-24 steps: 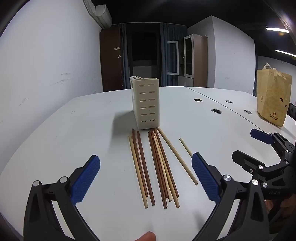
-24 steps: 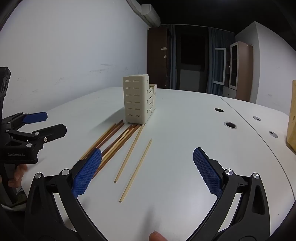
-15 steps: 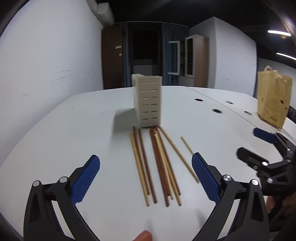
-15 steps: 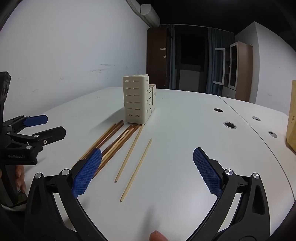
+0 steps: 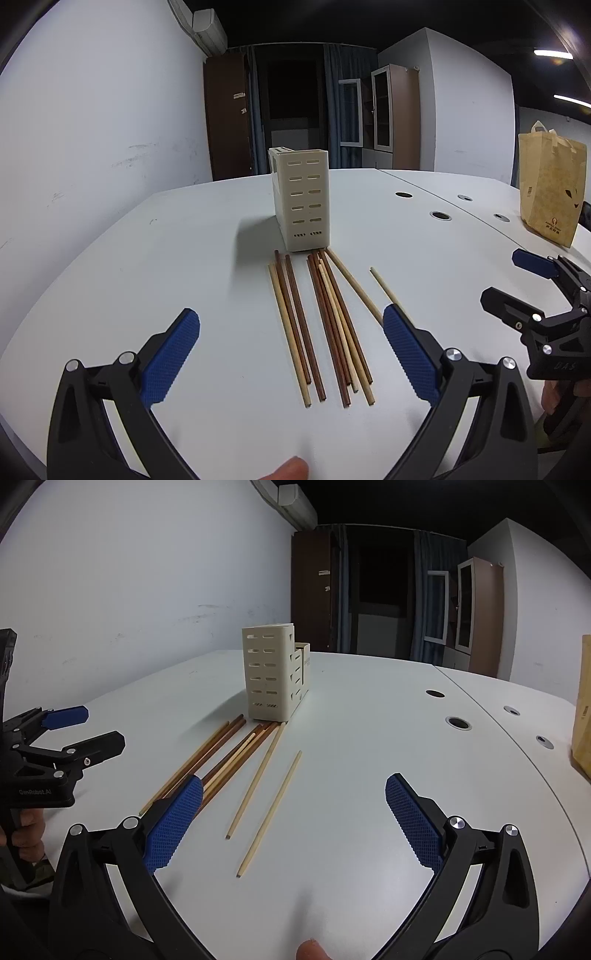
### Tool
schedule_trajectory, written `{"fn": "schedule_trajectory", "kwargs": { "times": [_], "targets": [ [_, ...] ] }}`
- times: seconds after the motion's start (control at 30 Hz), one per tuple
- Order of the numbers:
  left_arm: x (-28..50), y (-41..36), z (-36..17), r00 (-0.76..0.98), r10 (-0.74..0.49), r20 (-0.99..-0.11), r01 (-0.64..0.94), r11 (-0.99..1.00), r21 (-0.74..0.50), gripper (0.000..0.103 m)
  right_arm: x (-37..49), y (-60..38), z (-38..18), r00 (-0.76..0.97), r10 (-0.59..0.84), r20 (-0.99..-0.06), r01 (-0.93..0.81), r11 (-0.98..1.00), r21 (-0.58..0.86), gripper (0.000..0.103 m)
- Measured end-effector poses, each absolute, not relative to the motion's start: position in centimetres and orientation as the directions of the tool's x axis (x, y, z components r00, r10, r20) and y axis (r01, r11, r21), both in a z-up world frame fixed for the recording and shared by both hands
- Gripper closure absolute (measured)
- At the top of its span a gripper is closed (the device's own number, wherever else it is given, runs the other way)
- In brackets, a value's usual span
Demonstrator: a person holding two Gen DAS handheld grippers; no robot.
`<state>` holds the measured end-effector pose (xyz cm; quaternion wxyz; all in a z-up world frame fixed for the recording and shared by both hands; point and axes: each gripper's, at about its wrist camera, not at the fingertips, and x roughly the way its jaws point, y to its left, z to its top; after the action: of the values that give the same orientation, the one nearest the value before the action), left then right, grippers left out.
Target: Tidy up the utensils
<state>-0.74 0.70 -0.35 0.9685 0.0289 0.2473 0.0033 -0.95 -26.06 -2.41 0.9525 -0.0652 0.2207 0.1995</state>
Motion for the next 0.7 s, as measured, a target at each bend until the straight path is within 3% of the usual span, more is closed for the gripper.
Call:
{"fn": "schedule_trajectory", "kwargs": {
  "times": [0.23, 0.7],
  "targets": [
    [-0.93, 1.23, -0.09, 0.882, -0.039, -0.469, 0.038, 0.999, -0.012, 0.005, -1.31, -26.04, -2.15, 0.821, 0.366, -0.438, -0.423, 0.905, -0.038, 0.008],
    [-0.59, 0.89, -0.38, 0.881, -0.038, -0.472, 0.046, 0.999, 0.005, 0.005, -1.19, -26.44, -2.08, 0.809, 0.38, -0.447, -0.435, 0.9, -0.021, 0.008]
  ]
}}
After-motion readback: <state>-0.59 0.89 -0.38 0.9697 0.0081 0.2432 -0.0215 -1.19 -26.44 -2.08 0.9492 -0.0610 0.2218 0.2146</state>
